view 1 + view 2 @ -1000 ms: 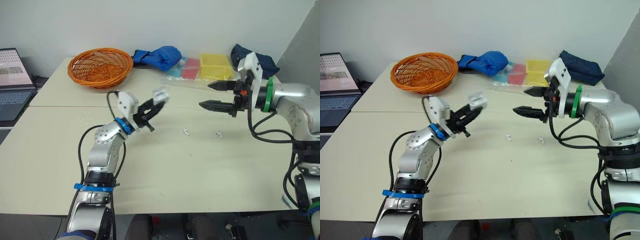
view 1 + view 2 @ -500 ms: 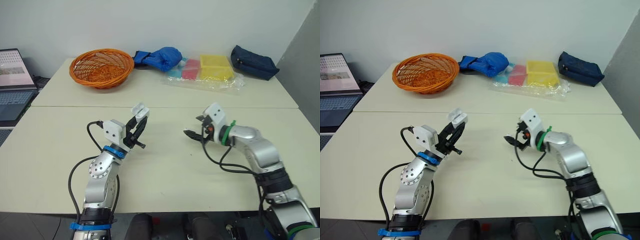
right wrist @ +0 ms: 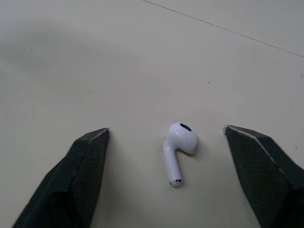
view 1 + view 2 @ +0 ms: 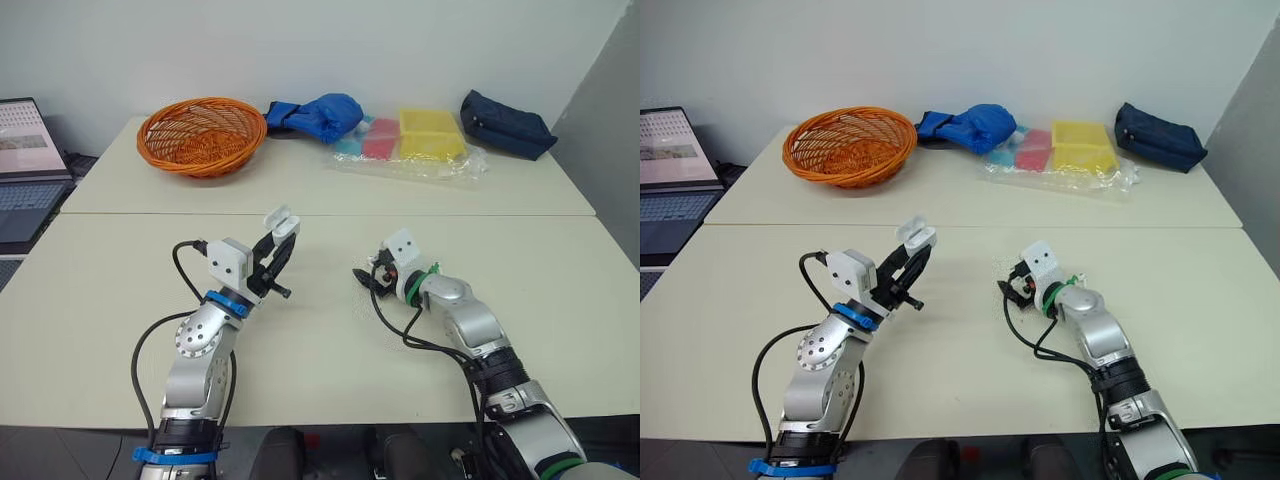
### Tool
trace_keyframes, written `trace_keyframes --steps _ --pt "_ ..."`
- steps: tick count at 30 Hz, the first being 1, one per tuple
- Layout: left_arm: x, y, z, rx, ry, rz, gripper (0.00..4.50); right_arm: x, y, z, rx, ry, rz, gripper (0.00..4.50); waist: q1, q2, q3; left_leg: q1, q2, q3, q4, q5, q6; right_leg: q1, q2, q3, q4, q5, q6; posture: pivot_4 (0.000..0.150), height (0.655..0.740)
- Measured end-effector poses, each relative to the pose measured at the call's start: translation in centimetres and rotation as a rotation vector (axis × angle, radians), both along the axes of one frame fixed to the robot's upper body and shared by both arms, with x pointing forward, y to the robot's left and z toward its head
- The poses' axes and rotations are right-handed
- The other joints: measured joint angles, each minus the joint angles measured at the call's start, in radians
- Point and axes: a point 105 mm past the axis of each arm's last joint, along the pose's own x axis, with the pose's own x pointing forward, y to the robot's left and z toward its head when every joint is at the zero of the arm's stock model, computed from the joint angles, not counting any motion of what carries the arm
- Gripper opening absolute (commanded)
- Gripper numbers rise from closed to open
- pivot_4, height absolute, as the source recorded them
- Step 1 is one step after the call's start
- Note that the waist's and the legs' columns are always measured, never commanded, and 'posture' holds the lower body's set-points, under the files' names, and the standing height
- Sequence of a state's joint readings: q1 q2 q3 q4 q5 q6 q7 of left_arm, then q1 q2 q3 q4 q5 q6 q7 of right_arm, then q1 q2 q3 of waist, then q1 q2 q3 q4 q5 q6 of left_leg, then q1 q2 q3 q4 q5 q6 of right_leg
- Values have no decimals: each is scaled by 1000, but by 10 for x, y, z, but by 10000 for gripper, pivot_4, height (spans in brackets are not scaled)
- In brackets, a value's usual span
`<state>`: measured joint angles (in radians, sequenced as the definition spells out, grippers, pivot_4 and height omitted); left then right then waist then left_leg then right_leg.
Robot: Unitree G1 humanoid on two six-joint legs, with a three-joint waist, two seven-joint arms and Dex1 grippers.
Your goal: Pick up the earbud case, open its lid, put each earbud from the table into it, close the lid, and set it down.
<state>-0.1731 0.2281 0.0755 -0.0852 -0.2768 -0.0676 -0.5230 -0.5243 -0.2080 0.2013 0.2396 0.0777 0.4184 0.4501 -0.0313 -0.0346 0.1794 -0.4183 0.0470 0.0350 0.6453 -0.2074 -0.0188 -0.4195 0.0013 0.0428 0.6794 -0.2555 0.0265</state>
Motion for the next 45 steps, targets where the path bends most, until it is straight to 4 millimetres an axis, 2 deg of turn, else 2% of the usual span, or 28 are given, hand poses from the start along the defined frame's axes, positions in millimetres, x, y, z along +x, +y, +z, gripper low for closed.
trace_keyframes --steps 6,8,9,13,15,20,23,25,27,29,34,38,41,45 --pt "0 0 0 1 0 -1 7474 -1 11 -2 2 -16 8 11611 0 0 0 1 0 0 0 0 0 1 0 0 0 1 -1 1500 7400" --pt "0 -1 0 2 -1 -4 7474 -1 12 -2 3 -17 1 5470 0 0 0 1 0 0 0 0 0 1 0 0 0 1 -1 1500 7400" --pt "0 -1 0 2 -1 -4 7474 0 11 -2 3 -18 -7 4199 0 0 0 1 0 0 0 0 0 1 0 0 0 1 -1 1500 7400" --pt "-1 -1 0 4 -3 -10 7474 -1 7 -2 -4 -19 -14 4233 3 0 0 1 0 0 0 0 0 1 -1 0 0 1 -1 1500 7400" --pt "-1 -2 0 4 -4 -13 7474 -4 -2 -2 -22 -24 -12 4233 6 0 0 0 0 0 0 0 0 1 -2 -1 -1 0 0 1500 7400" --pt "0 -3 -2 2 3 -20 7474 -22 -45 4 -109 11 42 4233 11 0 0 -3 0 0 0 0 0 0 -5 0 -4 0 2 1500 7400" --pt "-1 -5 -5 4 8 -36 7474 -46 -68 13 -209 46 158 4233 7 0 0 -4 0 -1 -1 0 0 -1 -4 -1 -6 -1 2 1500 7400" --pt "-2 -10 -6 4 0 -59 7474 -73 -87 16 -300 101 269 4233 8 1 0 -5 -1 -1 -2 0 0 0 -4 -2 -7 -1 2 1500 7400" --pt "-2 -11 -11 -5 11 -68 7474 -100 -121 12 -415 207 327 4233 12 1 0 -6 -2 -1 -3 0 0 0 -4 -3 -8 -2 0 1500 7400" --pt "0 -9 -17 -17 30 -64 7474 -115 -151 10 -500 291 328 4233 13 0 0 -5 -2 0 -2 0 0 0 -3 -3 -8 -2 0 1500 7400" --pt "-4 -21 -17 -15 0 -119 7474 -117 -194 9 -611 340 280 4233 -1 -1 1 0 -1 0 -1 0 0 1 -2 0 -5 -2 -3 1500 7400" --pt "-6 -21 -18 -25 -18 -114 7474 -124 -209 12 -635 401 271 4233 1 1 0 0 -2 0 -1 0 0 1 -2 0 -4 -2 -2 1500 7400" --pt "-8 -21 -26 -34 -1 -109 7474 -122 -223 15 -652 433 235 4233 1 0 0 0 -2 1 -1 0 0 1 -2 1 -5 -2 -1 1500 7400" --pt "-10 -23 -26 -32 -12 -116 7474 -119 -230 16 -666 447 212 4233 2 0 0 0 -2 0 -1 0 0 1 -2 0 -5 -2 -1 1500 7400"
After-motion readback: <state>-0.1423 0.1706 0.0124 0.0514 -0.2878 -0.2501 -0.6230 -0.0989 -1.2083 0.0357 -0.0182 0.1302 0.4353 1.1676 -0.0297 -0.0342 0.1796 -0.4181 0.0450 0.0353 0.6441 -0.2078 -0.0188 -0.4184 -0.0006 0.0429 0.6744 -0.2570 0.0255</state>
